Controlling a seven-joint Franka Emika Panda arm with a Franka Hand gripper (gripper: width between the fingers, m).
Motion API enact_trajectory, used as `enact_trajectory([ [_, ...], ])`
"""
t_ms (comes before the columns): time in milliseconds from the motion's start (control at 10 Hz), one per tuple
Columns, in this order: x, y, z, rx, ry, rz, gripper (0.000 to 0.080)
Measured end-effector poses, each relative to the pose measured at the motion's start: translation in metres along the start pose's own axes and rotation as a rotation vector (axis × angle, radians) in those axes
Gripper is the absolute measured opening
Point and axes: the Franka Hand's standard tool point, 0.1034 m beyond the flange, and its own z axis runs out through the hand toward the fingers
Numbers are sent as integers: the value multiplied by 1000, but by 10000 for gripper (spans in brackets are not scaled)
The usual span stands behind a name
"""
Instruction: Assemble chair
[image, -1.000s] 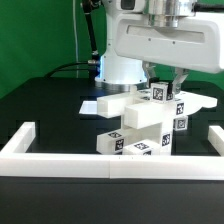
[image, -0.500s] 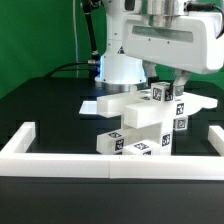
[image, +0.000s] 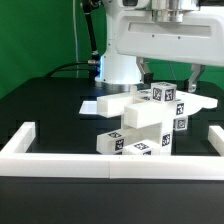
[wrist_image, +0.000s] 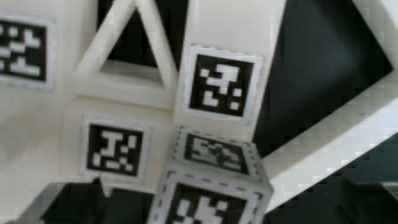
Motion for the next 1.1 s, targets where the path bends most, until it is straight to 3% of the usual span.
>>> enact_trajectory([
  [400, 2, -2, 0, 7, 25, -296, 648],
  [1100, 4, 6, 2, -17, 22, -716, 648],
])
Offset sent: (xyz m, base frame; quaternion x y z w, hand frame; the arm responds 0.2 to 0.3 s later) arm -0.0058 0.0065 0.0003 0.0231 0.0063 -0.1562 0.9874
